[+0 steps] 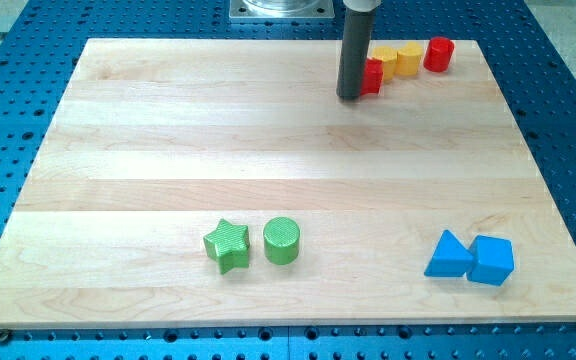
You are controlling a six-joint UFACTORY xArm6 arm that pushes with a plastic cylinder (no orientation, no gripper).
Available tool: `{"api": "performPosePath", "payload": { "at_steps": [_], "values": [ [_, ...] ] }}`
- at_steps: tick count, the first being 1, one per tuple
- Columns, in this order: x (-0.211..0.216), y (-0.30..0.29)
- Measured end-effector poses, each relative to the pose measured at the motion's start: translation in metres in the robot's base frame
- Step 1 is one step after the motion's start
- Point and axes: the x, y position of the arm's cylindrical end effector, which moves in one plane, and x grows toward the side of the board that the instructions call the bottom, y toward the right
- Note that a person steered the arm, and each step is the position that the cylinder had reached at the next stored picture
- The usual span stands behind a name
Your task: Move the blue cube to the bottom of the yellow hexagon
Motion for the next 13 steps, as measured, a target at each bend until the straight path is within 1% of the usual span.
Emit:
{"api": "performPosePath", "payload": {
  "at_steps": [1,2,3,4,5,6,7,8,9,10,11,12,13],
  "values": [
    [0.083,0.010],
    [0.174,0.084],
    [0.226,0.184],
    [0.281,0.188],
    [0.290,0.141],
    [0.250,0.093],
    [0.254,0.081],
    [0.223,0.064],
    [0.145,0.014],
    [0.180,0.050],
    [0.214,0.019],
    [0.154,-0.024],
    [0.098,-0.016]
  ]
}}
